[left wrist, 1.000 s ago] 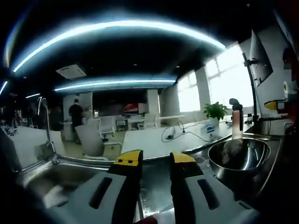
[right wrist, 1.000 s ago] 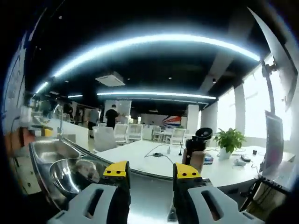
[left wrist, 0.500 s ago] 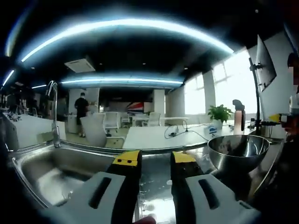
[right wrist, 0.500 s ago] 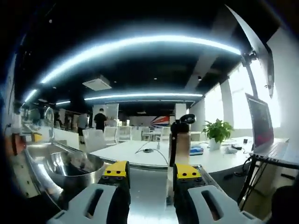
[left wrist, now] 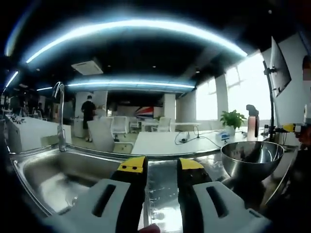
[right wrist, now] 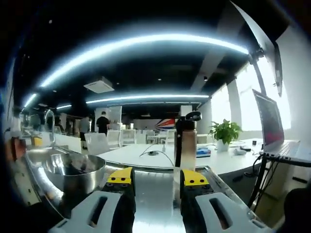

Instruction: Pick up bowl with dirty water move over sink pour dirty water into sink return bowl to place

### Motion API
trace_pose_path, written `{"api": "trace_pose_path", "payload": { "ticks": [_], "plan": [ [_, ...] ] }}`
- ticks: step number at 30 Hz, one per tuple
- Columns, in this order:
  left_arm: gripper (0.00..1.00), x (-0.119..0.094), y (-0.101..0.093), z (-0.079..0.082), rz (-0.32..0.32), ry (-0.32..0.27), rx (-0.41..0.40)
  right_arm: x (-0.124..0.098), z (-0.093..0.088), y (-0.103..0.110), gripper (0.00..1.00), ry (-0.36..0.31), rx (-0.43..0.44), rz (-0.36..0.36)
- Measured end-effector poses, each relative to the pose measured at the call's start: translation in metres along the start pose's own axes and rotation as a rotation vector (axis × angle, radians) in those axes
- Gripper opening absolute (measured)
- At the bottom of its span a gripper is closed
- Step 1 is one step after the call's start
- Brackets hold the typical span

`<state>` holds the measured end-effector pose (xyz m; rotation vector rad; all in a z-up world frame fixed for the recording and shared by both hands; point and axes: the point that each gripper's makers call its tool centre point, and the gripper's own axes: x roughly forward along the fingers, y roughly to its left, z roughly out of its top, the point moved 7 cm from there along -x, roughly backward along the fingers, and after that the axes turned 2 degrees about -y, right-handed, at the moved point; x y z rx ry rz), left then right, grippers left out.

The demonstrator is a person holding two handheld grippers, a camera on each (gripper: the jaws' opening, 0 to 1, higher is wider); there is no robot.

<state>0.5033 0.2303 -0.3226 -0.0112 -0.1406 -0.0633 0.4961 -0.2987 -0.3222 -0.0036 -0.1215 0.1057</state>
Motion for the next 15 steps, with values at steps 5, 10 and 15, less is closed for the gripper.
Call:
{"api": "trace_pose_path", "payload": {
  "ticks": [5,10,15],
  "plan": [
    [0.19,0.001,0.0,-0.001,0.003,0.001,-0.002,-0.002,-0.008,0.001,0.31,0.009,0.011,-0.001],
    [0.19,0.002,0.001,-0.001,0.008,0.007,0.0,-0.004,-0.012,0.004,0.31,0.018,0.021,0.003],
    [0.19,0.003,0.002,0.004,0.011,-0.002,-0.005,-0.006,-0.014,0.008,0.3,0.021,0.034,0.003]
  ]
}}
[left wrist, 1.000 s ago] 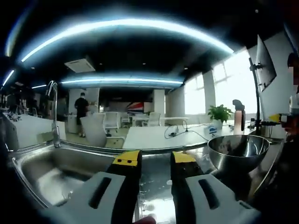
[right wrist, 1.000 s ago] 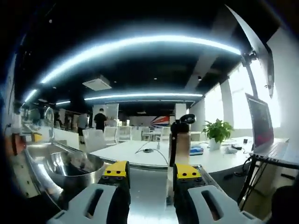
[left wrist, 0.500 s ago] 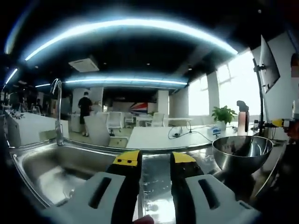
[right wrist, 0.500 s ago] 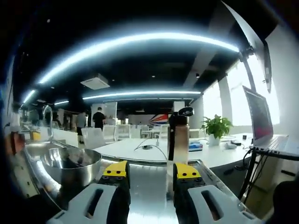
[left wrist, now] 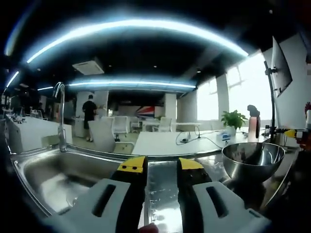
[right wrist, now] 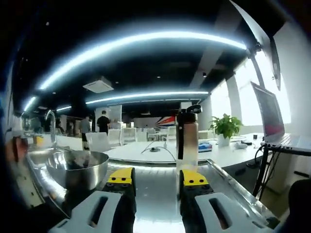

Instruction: Pick up bowl with dirty water move over sink pour dirty water into sink return bowl to place

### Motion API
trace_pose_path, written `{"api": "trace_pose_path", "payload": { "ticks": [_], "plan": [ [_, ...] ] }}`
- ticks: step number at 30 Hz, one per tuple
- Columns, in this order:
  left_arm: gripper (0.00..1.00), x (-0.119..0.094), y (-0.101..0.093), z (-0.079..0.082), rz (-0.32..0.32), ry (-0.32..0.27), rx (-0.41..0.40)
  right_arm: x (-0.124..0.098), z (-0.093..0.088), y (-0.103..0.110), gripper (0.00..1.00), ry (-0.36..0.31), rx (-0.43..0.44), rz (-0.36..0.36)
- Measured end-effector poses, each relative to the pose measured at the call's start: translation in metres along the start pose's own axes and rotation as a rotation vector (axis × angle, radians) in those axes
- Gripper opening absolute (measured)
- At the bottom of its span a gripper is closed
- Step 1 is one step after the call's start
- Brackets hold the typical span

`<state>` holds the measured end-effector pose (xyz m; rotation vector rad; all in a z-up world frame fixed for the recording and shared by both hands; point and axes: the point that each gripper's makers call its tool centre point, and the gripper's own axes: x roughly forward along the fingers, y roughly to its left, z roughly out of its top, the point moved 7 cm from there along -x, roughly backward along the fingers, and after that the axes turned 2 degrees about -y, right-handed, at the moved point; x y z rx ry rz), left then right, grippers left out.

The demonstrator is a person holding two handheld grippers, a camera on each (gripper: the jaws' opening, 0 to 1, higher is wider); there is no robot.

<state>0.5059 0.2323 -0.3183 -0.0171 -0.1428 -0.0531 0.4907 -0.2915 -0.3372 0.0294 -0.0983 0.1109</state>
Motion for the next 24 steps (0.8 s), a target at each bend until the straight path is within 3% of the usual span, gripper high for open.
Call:
{"api": "trace_pose_path", "payload": {
  "ticks": [24],
  "plan": [
    [0.19,0.0038,0.0003,0.0016,0.005,-0.006,-0.008,-0.0011,0.0086,0.0081,0.3,-0.01,0.005,-0.005]
  ]
}}
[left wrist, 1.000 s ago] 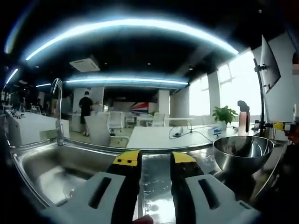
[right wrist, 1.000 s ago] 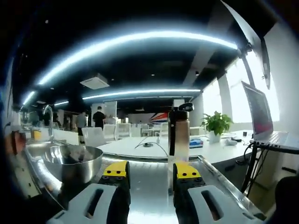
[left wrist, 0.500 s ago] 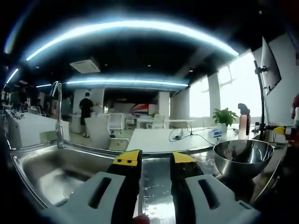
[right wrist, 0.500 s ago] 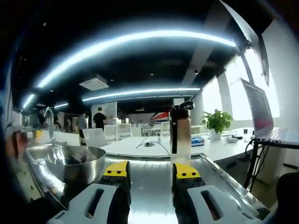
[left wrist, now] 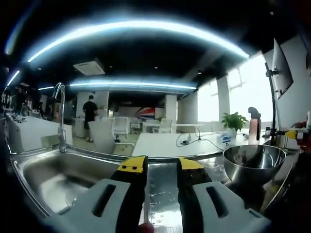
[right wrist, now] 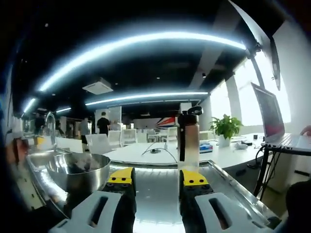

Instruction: Pick up bowl with dirty water move over sink pour dirty water into sink return bowl to place

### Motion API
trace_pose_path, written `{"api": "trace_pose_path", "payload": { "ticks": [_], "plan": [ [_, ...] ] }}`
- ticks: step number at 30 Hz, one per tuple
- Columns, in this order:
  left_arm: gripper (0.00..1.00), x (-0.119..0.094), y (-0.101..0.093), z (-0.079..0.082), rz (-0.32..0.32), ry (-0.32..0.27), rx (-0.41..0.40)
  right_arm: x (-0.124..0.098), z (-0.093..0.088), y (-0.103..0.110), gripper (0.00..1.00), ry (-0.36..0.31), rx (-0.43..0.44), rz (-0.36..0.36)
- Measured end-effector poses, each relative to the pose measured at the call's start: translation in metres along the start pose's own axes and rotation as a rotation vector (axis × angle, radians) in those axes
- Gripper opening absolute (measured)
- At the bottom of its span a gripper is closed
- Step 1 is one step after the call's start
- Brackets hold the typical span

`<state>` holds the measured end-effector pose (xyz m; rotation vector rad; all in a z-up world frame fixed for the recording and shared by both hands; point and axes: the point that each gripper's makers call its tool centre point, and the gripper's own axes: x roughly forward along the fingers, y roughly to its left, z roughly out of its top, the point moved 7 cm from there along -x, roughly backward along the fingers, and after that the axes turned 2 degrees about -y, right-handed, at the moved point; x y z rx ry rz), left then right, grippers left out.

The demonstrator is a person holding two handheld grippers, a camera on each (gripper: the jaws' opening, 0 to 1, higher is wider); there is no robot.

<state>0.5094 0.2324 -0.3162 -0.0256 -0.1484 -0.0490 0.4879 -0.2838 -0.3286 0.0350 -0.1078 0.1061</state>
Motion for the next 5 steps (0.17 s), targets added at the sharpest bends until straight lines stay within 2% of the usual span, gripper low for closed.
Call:
{"api": "trace_pose_path", "payload": {
  "ticks": [5],
  "plan": [
    [0.19,-0.0005,0.0016,0.0004,0.005,-0.004,-0.008,-0.0011,0.0011,-0.0003,0.3,-0.001,0.0,-0.005]
  ]
}}
